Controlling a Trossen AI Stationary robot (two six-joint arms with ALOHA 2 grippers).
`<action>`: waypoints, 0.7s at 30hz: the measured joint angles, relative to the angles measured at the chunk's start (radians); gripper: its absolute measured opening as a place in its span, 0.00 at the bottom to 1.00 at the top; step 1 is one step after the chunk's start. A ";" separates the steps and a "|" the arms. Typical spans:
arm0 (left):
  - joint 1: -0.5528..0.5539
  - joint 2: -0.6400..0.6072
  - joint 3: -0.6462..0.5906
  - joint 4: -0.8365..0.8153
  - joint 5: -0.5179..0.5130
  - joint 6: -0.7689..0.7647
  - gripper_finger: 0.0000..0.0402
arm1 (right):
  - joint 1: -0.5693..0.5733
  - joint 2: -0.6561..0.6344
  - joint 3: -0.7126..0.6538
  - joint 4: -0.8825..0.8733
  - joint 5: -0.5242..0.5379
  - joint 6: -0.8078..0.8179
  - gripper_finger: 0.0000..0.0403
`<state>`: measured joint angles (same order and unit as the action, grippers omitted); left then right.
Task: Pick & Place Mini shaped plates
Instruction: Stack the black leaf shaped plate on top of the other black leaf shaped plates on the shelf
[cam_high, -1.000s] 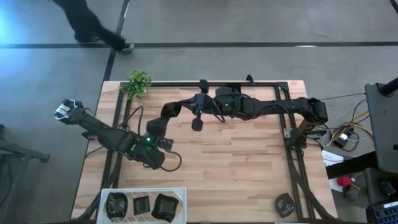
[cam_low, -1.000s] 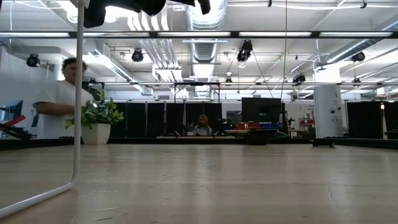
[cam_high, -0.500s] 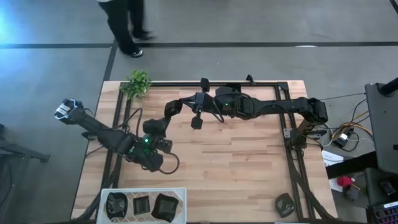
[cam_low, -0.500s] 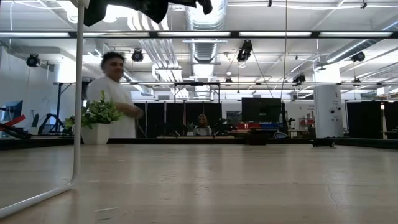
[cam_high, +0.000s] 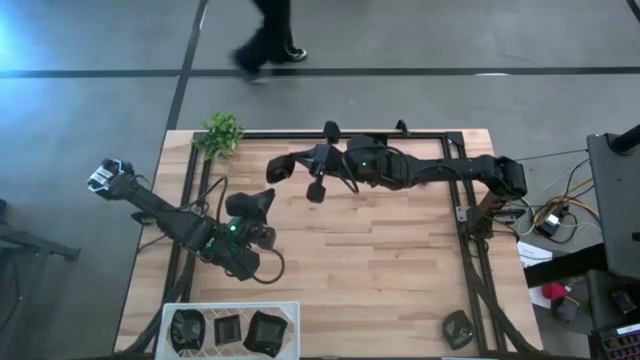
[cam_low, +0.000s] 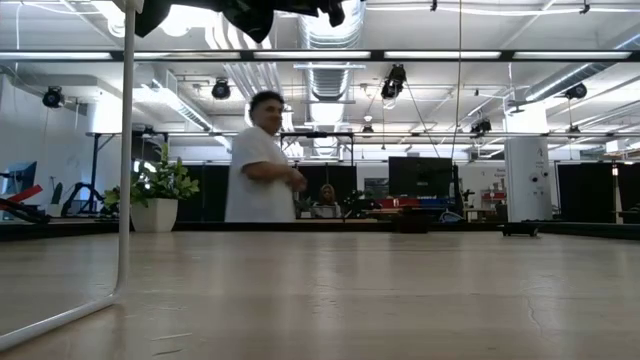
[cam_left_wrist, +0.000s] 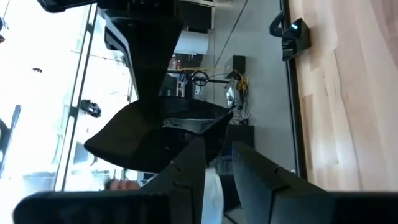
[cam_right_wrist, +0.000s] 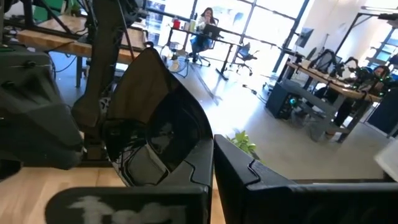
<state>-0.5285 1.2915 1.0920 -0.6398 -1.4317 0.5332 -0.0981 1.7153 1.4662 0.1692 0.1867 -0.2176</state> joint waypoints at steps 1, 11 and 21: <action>-0.001 0.000 0.000 0.000 -0.001 -0.015 0.20 | -0.003 0.000 0.000 0.000 0.000 0.000 0.02; -0.005 -0.011 0.000 -0.044 -0.002 -0.260 0.20 | -0.023 0.000 0.000 0.000 0.000 -0.003 0.02; 0.005 -0.073 0.000 -0.210 -0.010 -0.843 0.20 | -0.042 0.000 0.000 0.001 0.000 -0.002 0.02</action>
<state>-0.5236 1.2183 1.0920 -0.8500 -1.4421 -0.3097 -0.1406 1.7149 1.4662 0.1703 0.1867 -0.2201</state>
